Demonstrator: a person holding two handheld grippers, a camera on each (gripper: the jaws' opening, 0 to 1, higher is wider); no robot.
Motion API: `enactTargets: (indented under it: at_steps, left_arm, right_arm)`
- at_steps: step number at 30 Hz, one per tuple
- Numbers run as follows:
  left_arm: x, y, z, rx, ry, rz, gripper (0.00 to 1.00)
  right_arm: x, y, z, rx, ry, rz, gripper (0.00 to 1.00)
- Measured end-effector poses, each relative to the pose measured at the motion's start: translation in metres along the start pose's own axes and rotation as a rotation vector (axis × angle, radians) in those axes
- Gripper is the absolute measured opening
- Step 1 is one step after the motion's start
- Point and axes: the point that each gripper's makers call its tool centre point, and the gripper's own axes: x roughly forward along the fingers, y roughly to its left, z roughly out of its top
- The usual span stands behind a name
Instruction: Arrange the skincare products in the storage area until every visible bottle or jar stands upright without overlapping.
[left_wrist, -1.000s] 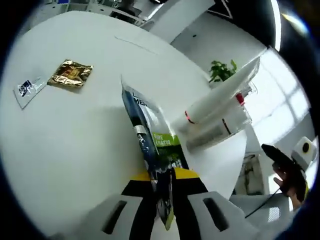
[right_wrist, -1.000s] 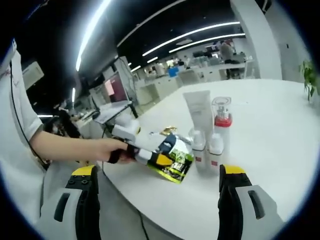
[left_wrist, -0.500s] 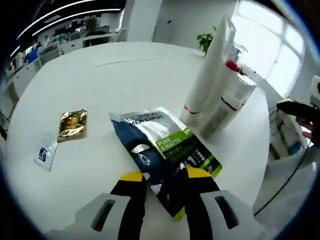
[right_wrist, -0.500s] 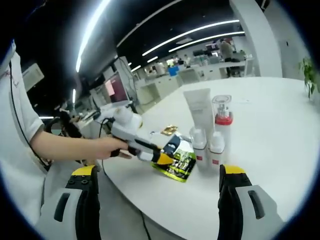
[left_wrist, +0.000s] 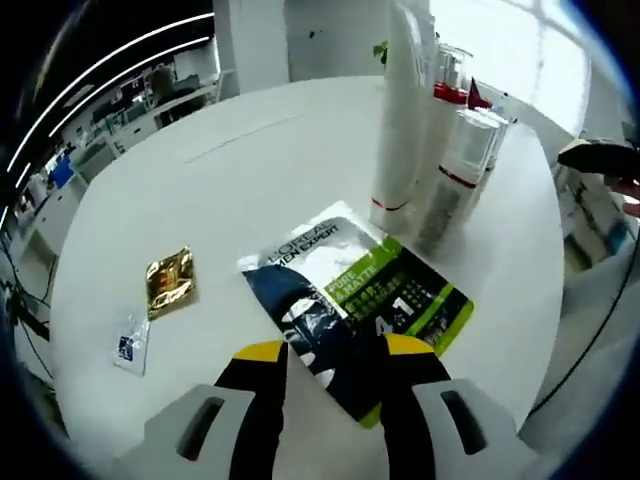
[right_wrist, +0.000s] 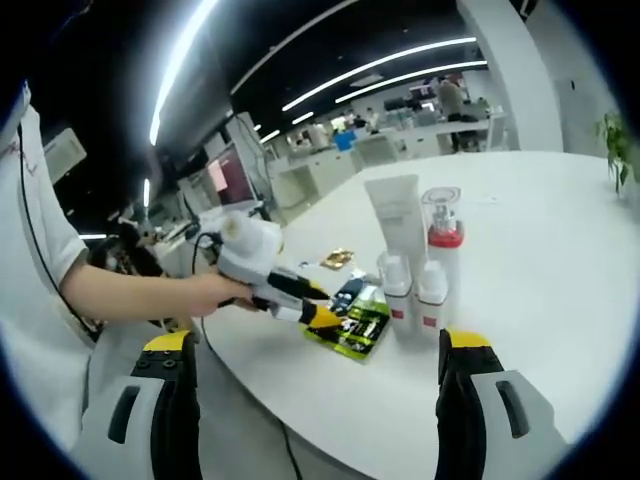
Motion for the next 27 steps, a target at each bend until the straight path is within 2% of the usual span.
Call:
enactTargets:
  at_steps: [1, 4, 14, 17, 24, 27]
  left_arm:
    - [-0.001, -0.006, 0.003, 0.005, -0.006, -0.007, 0.42]
    - [0.002, -0.007, 0.006, 0.018, -0.019, -0.019, 0.48]
    - [0.000, -0.005, 0.002, 0.023, 0.001, -0.030, 0.54]
    - [-0.006, -0.001, 0.001, -0.007, -0.005, -0.030, 0.58]
    - [-0.027, 0.001, 0.003, -0.013, -0.030, -0.026, 0.67]
    - [-0.034, 0.011, -0.003, -0.029, -0.034, -0.026, 0.71]
  right_arm:
    - [0.000, 0.000, 0.000, 0.001, 0.001, 0.000, 0.99]
    - [0.000, -0.001, -0.001, -0.001, 0.004, -0.003, 0.99]
    - [0.000, -0.002, -0.001, -0.003, 0.008, -0.013, 0.99]
    - [0.000, -0.003, -0.002, -0.007, 0.013, -0.017, 0.99]
    - [0.002, -0.001, -0.003, -0.030, 0.024, -0.019, 0.99]
    - [0.003, 0.001, -0.003, -0.039, 0.030, -0.015, 0.99]
